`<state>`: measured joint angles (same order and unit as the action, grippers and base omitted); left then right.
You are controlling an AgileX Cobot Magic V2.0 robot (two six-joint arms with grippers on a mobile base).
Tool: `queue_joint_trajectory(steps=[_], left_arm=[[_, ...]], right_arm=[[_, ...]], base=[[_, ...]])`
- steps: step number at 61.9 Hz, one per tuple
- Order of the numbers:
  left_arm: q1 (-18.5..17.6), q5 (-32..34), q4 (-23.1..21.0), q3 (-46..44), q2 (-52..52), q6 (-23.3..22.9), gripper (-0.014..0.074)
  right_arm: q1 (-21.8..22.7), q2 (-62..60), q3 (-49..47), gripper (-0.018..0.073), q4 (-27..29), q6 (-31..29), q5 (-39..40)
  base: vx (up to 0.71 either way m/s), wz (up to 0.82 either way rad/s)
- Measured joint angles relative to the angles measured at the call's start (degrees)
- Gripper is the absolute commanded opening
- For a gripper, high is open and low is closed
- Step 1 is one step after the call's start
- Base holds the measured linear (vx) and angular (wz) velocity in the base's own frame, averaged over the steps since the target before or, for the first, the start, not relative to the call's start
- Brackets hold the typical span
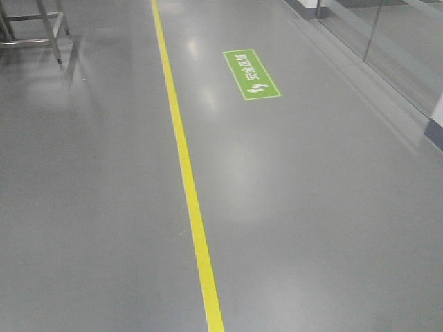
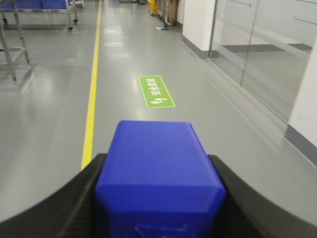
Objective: Pour parts from conveyor to right shelf
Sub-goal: 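Drive the base away from the conveyor into the aisle holding the block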
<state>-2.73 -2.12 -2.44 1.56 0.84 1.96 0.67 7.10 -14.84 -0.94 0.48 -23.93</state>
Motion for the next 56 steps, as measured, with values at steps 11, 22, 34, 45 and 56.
queue_joint_trajectory(steps=[11, 22, 34, 45, 56], left_arm=[[0.0, 0.0, 0.0, 0.0, 0.0, 0.0, -0.0006], [0.0, 0.0, 0.0, 0.0, 0.0, 0.0, -0.0006], [0.0, 0.0, 0.0, 0.0, 0.0, 0.0, -0.0008], [0.0, 0.0, 0.0, 0.0, 0.0, 0.0, -0.0006], [0.0, 0.0, 0.0, 0.0, 0.0, 0.0, -0.0006]], right_arm=[[0.0, 0.0, 0.0, -0.0005, 0.0, 0.0, 0.0], [0.0, 0.0, 0.0, -0.0005, 0.0, 0.0, 0.0], [0.0, 0.0, 0.0, -0.0005, 0.0, 0.0, 0.0], [0.0, 0.0, 0.0, -0.0005, 0.0, 0.0, 0.0], [0.0, 0.0, 0.0, -0.0005, 0.0, 0.0, 0.0]], base=[[0.39, 0.31], [0.48, 0.38], [0.52, 0.30], [0.55, 0.20], [0.60, 0.10]])
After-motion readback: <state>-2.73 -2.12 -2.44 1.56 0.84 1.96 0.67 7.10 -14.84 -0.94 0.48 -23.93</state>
